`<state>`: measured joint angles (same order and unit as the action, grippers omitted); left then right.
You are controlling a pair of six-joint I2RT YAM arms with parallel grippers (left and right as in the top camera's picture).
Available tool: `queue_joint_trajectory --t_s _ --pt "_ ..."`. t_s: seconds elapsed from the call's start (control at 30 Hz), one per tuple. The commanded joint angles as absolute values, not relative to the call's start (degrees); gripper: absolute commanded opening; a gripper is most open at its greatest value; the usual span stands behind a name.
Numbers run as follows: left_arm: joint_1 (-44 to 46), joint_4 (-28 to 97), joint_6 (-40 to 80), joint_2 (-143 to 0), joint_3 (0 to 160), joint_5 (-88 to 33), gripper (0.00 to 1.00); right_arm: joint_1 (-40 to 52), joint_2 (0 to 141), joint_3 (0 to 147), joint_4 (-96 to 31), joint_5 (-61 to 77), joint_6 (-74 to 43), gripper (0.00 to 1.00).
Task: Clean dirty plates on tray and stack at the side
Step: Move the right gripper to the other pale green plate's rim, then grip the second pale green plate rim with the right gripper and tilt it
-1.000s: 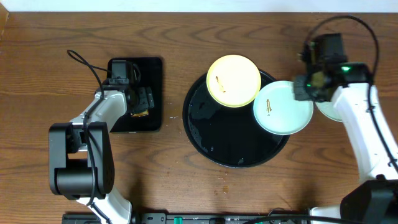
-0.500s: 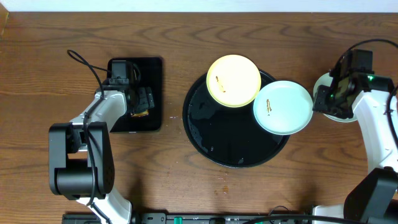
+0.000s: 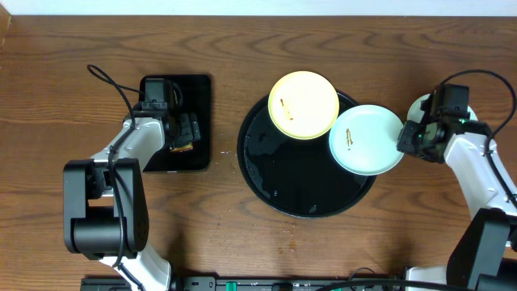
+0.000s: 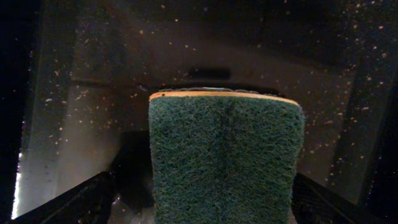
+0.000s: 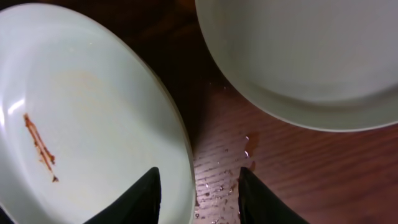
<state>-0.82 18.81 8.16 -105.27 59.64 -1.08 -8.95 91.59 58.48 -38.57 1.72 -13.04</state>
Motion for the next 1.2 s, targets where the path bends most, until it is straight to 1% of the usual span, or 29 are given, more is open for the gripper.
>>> queue_joint_trajectory --t_s 0.0,0.07,0.13,0.23,0.43,0.47,0.57,0.8,1.03,1.17 --pt "-1.0 18.8 8.3 -105.1 59.5 -0.4 0.89 -9.1 91.6 57.5 -38.0 1.9 -13.7 0.34" --pt "-1.0 18.8 8.3 -105.1 59.5 -0.4 0.89 -9.1 91.6 57.1 -38.0 2.0 -13.7 0.29" --pt "-1.0 18.8 8.3 -105.1 59.5 -0.4 0.89 -9.1 91.6 56.5 -37.8 2.0 -13.7 0.27" --pt "-1.0 18.8 8.3 -105.1 59.5 -0.4 0.89 -9.1 91.6 54.9 -35.6 2.0 -13.7 0.22" --pt "-1.0 18.8 8.3 -105.1 59.5 -0.4 0.89 -9.1 91.6 53.3 -32.7 2.0 -13.7 0.18" --pt "-1.0 18.8 8.3 -105.1 59.5 -0.4 0.89 -9.1 91.6 53.3 -32.6 2.0 -13.7 0.16" --pt "-1.0 18.8 8.3 -105.1 59.5 -0.4 0.89 -8.9 91.6 53.1 -32.1 2.0 -13.8 0.02" --pt "-1.0 18.8 8.3 -105.1 59.5 -0.4 0.89 -8.9 90.6 53.8 -33.3 2.1 -14.9 0.01" --pt "-1.0 18.8 8.3 -105.1 59.5 -0.4 0.89 -8.1 82.5 57.7 -42.2 10.0 -15.4 0.01" --pt "-1.0 18.8 8.3 -105.1 59.5 -0.4 0.89 -5.1 78.2 57.7 -46.5 10.1 -16.6 0.01"
